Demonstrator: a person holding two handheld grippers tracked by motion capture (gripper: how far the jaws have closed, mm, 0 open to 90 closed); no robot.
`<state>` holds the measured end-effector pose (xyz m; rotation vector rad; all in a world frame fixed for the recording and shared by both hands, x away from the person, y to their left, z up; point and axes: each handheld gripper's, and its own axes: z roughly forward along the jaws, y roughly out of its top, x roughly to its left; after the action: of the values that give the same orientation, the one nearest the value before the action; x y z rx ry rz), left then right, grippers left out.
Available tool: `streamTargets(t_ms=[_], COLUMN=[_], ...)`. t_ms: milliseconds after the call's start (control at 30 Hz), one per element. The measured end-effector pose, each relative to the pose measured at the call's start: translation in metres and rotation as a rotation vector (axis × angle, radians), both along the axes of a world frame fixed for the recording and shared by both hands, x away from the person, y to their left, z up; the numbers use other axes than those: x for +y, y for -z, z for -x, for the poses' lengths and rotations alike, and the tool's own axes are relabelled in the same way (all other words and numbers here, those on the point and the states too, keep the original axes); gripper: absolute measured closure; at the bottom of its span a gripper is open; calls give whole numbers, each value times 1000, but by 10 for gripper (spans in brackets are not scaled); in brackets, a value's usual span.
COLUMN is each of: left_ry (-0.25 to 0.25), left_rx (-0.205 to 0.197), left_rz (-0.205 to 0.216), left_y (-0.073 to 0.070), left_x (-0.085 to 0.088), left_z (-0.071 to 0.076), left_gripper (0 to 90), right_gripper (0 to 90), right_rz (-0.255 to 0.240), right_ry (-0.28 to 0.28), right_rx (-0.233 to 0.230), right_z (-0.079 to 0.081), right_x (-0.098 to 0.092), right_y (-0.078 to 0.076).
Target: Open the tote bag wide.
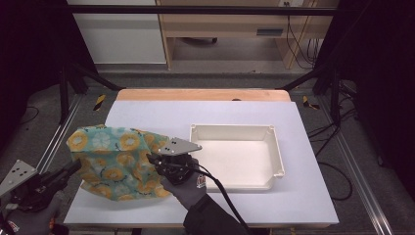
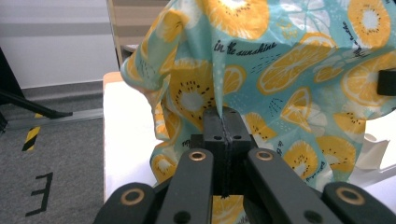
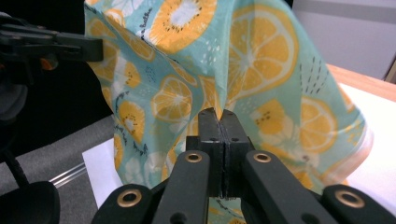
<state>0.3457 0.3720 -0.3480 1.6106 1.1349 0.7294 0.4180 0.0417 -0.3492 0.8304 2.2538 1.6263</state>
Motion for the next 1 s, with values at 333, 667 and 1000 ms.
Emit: streamTargets(t_ms=[333,667,1000], left_ry=[-1,-1,-1], left_rx=[24,34,37], left_rz=[2,-5,-6], left_y=[7,9,10], left_x=[1,-1,-1], left_z=[-3,-5,-6], left_gripper=[899,899,899], right_gripper=[894,856,560], right_rz=[20,37,-64], right_ry=[18,33,63], right_rx=[20,38,-80], right_z=[-6,-10,-8], right_x=[3,1,-5], right_y=[7,14,-17])
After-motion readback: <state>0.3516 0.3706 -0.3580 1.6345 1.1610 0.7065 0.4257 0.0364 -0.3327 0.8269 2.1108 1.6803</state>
